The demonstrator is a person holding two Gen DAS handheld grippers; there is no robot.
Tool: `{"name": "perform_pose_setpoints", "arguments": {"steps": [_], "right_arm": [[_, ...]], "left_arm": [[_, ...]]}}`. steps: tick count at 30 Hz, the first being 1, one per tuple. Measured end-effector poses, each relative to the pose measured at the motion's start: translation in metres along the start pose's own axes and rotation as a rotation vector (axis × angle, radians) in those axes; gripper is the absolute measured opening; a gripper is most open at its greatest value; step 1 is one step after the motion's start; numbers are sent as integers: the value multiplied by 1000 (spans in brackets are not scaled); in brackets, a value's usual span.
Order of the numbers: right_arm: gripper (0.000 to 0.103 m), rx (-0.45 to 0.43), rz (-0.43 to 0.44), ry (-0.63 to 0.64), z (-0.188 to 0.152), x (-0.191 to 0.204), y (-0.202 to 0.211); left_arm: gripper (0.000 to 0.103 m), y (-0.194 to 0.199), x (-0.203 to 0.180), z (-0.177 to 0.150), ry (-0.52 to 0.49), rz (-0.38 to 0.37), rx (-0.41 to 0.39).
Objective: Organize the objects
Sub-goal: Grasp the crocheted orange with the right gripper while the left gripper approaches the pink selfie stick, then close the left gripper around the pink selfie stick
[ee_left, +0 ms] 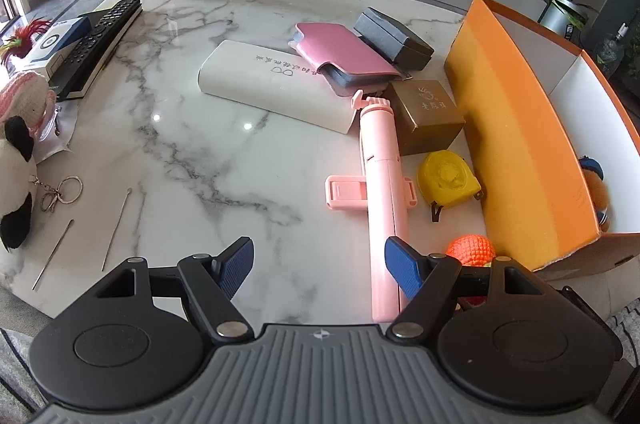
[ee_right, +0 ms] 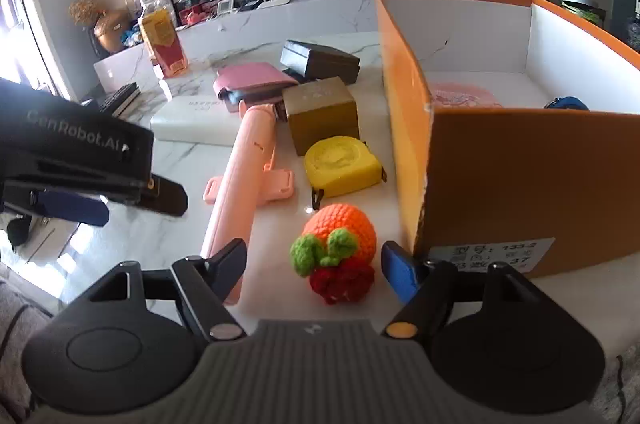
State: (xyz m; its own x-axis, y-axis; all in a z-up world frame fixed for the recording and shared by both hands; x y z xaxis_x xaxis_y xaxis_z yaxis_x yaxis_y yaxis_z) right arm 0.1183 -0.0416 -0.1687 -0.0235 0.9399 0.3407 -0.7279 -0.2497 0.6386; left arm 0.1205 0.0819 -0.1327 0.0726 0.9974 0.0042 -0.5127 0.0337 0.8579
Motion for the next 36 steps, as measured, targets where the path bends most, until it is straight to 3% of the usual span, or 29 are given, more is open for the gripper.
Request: {"name": "perform_pose_setpoints", "arguments": {"steps": [4, 5, 6, 13, 15, 19, 28, 33, 36], "right_arm": [[61, -28, -49, 28, -2, 5, -10], [51, -20, -55, 32, -2, 4, -12], [47, -18, -55, 34, -2, 3, -13], [46, -5, -65, 35, -2, -10, -5], [46, 11, -46, 18, -2, -14, -1], [46, 21, -32, 32, -4, -14, 1], [46, 34, 12, 43, -7, -12, 3], [47, 32, 14, 66, -8, -11, 5], [47, 38, 27, 57, -8, -11, 5]], "left_arm": [[85, -3, 4, -1, 21, 5, 8], [85, -4, 5, -1, 23, 2, 9], [85, -6, 4, -1, 24, -2, 10], [85, -27, -16, 7, 30, -59, 23], [80, -34, -18, 10, 52, -49, 13], [74, -43, -21, 11, 111, -109, 12], [74, -51, -33, 13, 55, -98, 3], [48, -55, -41, 13, -28, -29, -10], [36, -55, -38, 13, -10, -30, -30]]}}
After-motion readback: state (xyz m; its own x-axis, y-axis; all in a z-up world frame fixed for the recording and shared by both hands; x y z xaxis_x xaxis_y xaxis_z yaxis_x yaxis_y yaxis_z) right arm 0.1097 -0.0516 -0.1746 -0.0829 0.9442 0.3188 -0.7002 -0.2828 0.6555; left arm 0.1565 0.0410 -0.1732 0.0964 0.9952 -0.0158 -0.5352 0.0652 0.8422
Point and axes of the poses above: each gripper's, at about its wrist camera, not at the fingertips, and y roughly against the way its jaws point, x to its left, z to its top, the point moved 9 cm from there along -y, roughly the way its jaws point, and after that the axes turned 14 degrees about -y, right-handed, at the moved point
